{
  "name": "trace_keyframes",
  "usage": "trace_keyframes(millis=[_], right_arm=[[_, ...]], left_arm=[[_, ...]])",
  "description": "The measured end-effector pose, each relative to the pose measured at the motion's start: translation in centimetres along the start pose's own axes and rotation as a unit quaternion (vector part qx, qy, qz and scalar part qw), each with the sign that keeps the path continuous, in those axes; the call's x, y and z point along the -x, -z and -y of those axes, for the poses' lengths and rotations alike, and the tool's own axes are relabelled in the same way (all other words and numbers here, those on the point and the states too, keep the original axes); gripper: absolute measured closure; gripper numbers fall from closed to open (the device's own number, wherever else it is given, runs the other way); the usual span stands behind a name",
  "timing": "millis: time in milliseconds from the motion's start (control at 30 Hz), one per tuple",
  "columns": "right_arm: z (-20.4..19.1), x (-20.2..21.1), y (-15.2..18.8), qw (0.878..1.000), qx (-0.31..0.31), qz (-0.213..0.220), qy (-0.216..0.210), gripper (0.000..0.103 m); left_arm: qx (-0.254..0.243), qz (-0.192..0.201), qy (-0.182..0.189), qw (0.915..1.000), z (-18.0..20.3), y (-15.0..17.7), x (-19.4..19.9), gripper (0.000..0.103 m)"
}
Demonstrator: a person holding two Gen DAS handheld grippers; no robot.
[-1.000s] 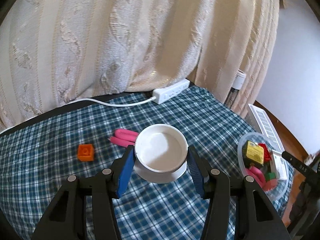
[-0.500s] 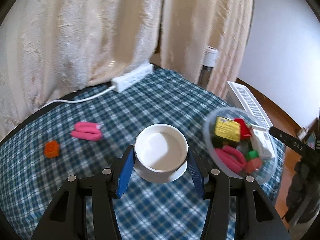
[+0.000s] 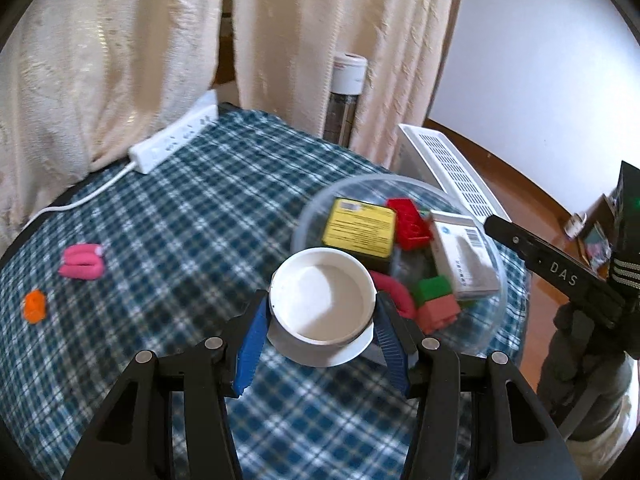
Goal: Organize objects
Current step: 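Carry the white cup over the clear bowl with the left gripper, then lower the white cup into the bowl and open the left gripper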
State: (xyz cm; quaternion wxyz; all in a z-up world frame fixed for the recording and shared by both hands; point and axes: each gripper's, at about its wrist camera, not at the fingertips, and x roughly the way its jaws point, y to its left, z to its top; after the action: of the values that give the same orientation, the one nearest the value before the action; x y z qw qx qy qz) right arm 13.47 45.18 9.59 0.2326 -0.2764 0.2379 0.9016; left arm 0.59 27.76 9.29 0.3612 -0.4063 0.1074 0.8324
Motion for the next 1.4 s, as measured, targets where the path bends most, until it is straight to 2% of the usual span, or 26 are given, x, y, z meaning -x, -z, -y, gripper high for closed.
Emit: trace_keyframes(millis=[333, 833, 1267, 1400], right_arm=[[1.7, -0.3, 0.0, 1.0, -0.012, -0.002, -0.01, 0.057], [3.1, -1.0, -0.4, 1.0, -0.024, 0.001, -0.009, 0.057], [3.9, -0.9, -0.5, 1.0, -0.03, 0.005, -0.007, 0.057], [3.7, -0.7, -0.5, 1.0, -0.023, 0.007, -0.006, 0.057]], left_arm=[[-0.027, -0.02, 0.011, 0.9994, 3.0, -0.4, -2.6, 0.049], [-0.032, -0.052, 0.008, 0.9981, 4.2, -0.6, -6.0, 0.049], [-0.035, -0.043, -0.003, 0.9985, 4.0, -1.7, -7.6, 0.049], [-0.031, -0.039, 0.006, 0.9987, 3.6, -1.7, -7.5, 0.049]])
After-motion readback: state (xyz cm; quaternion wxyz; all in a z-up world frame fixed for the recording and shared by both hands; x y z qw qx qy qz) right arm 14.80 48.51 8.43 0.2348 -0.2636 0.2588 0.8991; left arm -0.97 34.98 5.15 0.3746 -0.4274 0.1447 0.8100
